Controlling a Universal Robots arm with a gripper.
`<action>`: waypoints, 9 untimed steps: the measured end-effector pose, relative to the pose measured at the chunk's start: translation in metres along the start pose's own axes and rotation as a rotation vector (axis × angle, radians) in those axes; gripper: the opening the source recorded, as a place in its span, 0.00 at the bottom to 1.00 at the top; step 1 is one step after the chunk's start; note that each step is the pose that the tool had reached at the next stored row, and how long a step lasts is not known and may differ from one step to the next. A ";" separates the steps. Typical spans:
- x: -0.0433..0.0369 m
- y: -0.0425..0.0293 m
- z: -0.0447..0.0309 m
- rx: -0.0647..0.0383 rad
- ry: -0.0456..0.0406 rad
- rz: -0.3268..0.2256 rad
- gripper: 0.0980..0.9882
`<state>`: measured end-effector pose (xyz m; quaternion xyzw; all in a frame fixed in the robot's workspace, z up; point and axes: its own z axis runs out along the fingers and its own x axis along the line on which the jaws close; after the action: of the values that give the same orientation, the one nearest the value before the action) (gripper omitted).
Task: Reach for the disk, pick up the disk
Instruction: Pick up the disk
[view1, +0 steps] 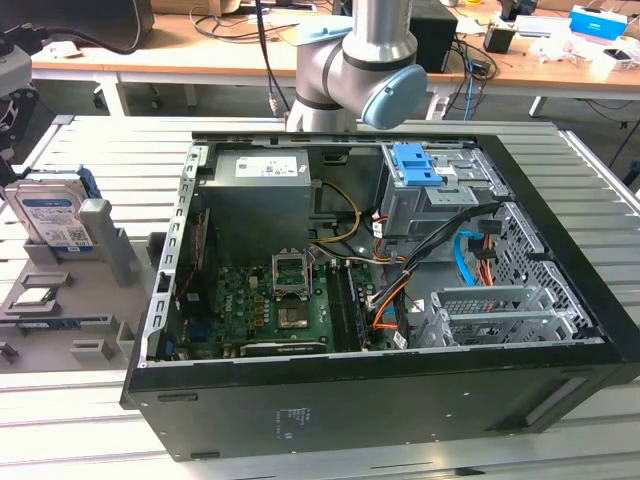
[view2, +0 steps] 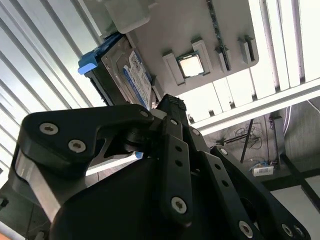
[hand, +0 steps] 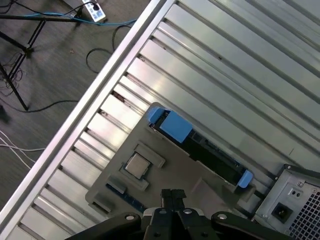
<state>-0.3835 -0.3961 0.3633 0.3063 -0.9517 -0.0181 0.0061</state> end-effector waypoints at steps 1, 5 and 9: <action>0.0000 0.0000 0.0000 0.000 0.0003 -0.006 0.01; 0.0000 0.0000 0.0000 0.000 0.0014 -0.037 0.01; 0.0000 0.0000 0.0000 0.000 0.0027 -0.071 0.01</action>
<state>-0.3835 -0.3961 0.3633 0.3400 -0.9402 -0.0179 0.0067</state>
